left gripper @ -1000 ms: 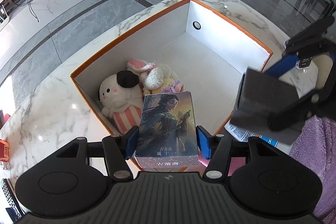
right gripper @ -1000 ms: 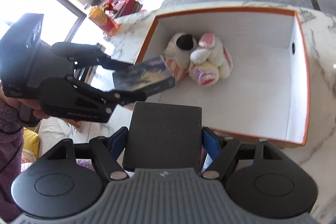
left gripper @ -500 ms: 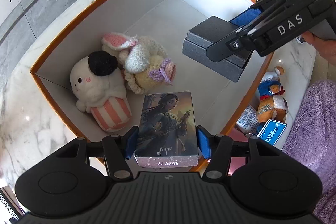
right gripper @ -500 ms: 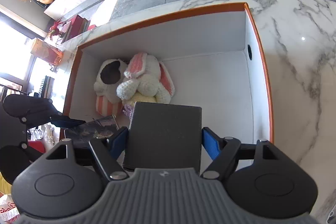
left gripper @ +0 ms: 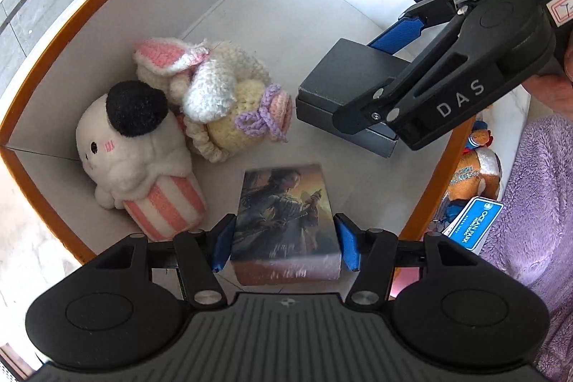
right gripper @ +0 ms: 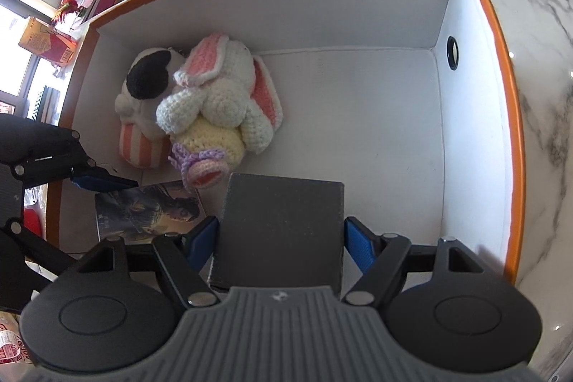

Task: Organize objects
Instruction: 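Lower the card box into the box and open left tool while right tool holds the grey box, then lower the grey box into the orange box and open right tool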

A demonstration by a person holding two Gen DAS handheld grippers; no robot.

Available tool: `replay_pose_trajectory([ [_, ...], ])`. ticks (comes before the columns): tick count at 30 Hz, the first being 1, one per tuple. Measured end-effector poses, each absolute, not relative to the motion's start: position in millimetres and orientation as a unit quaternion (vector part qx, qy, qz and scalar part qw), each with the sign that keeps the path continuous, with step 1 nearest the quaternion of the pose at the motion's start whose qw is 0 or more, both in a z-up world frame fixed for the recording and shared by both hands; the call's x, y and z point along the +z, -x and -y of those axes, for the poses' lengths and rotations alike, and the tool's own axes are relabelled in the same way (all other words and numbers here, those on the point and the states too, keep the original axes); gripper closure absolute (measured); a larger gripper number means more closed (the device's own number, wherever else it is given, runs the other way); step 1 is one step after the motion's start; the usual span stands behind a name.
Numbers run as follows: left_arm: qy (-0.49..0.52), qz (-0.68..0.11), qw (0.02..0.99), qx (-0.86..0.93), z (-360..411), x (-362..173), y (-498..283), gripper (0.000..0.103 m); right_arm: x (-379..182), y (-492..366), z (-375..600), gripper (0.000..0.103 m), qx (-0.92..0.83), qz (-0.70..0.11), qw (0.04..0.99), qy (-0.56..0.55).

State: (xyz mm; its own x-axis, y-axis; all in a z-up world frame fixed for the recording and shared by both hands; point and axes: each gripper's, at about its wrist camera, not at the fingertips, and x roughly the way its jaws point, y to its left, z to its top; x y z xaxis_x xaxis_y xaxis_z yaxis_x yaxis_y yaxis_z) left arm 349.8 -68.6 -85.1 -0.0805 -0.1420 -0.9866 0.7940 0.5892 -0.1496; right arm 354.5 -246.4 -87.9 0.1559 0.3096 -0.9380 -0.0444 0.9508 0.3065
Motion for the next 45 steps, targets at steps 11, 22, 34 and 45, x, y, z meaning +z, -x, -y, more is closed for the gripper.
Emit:
replay_pose_trajectory([
  [11, -0.289, -0.608, 0.644, -0.362, 53.9, -76.6, -339.8, 0.03, -99.0, -355.3, 239.7, 0.026, 0.114, -0.65, 0.745, -0.099],
  [22, -0.197, -0.573, 0.725, -0.328, 36.0, -37.2, -332.2, 0.058, -99.0, -357.1, 220.8, 0.026, 0.118, -0.648, 0.75, -0.056],
  [34, -0.144, -0.606, 0.735, -0.269, 59.4, -81.3, -355.1, 0.063, -85.8, -359.6, 222.0, 0.026, 0.113, -0.647, 0.753, -0.032],
  [45, -0.153, -0.608, 0.741, -0.241, 72.9, -106.9, -361.7, 0.061, -86.5, -358.2, 226.2, 0.026, 0.131, -0.646, 0.751, -0.03],
])
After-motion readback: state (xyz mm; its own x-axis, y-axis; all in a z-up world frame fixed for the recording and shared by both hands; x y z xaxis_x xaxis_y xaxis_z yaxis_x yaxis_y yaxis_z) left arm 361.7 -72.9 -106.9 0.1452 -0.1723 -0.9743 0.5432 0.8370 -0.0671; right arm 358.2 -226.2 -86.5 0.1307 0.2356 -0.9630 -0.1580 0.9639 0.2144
